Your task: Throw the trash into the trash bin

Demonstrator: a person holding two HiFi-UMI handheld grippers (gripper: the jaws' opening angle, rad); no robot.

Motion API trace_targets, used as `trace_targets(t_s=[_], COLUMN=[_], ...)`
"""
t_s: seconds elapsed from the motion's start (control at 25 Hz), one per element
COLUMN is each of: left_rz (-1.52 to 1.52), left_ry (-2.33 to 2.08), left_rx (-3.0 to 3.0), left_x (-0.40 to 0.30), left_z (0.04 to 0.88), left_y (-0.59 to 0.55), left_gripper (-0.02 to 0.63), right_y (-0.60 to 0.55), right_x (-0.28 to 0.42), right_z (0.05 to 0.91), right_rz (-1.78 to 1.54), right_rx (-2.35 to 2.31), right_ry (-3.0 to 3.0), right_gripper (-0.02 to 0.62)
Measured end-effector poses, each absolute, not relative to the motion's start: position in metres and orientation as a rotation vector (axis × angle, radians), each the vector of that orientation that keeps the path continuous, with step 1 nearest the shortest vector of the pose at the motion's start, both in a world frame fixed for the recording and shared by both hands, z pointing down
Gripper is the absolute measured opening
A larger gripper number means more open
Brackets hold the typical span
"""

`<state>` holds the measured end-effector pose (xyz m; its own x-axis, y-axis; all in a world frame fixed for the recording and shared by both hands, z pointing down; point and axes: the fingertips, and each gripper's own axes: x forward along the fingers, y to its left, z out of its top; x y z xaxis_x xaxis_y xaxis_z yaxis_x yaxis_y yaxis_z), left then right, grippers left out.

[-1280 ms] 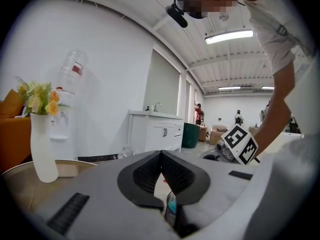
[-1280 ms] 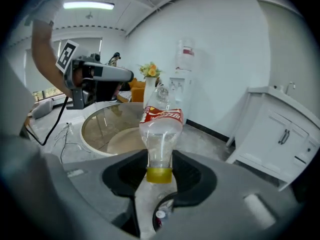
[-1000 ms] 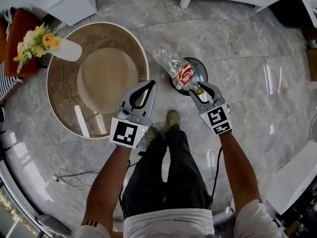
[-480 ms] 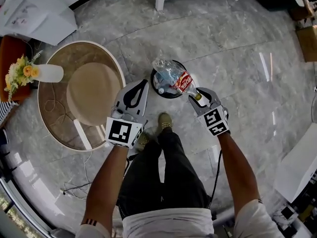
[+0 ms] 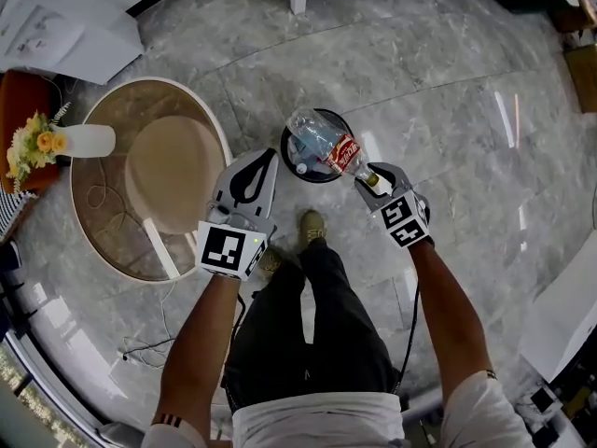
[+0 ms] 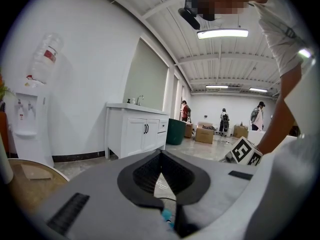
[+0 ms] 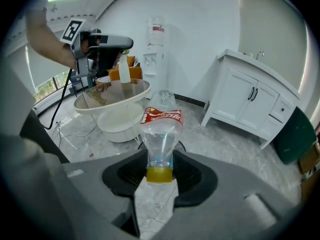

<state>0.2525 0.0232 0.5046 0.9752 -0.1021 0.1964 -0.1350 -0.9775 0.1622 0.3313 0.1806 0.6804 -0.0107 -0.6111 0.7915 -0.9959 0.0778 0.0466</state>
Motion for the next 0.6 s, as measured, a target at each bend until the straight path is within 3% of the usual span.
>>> trace_targets(t_s=[0.16, 0.28, 0.6], left_rz=[0.314, 0.322, 0.311], left_ry=[-0.183, -0.191, -0.228], left_rx=[2.950, 2.951, 2.938], left_x=[0.251, 0.252, 0.247], left_z=[0.510, 0.511, 0.509], left_y=[0.020, 0.014, -0.004], left_gripper=[0.000, 0.000, 0.000], right_y=[0.167, 0.155, 0.126], right_x=[0.335, 0.336, 0.336], right_z=[0.681, 0.680, 0.667], right_rz=[0.762, 0.765, 0.700], right_rx=[1.668, 1.680, 1.703], right_ry=[-1.744, -1.762, -1.811], right_gripper=[0.203, 0.202, 0.093])
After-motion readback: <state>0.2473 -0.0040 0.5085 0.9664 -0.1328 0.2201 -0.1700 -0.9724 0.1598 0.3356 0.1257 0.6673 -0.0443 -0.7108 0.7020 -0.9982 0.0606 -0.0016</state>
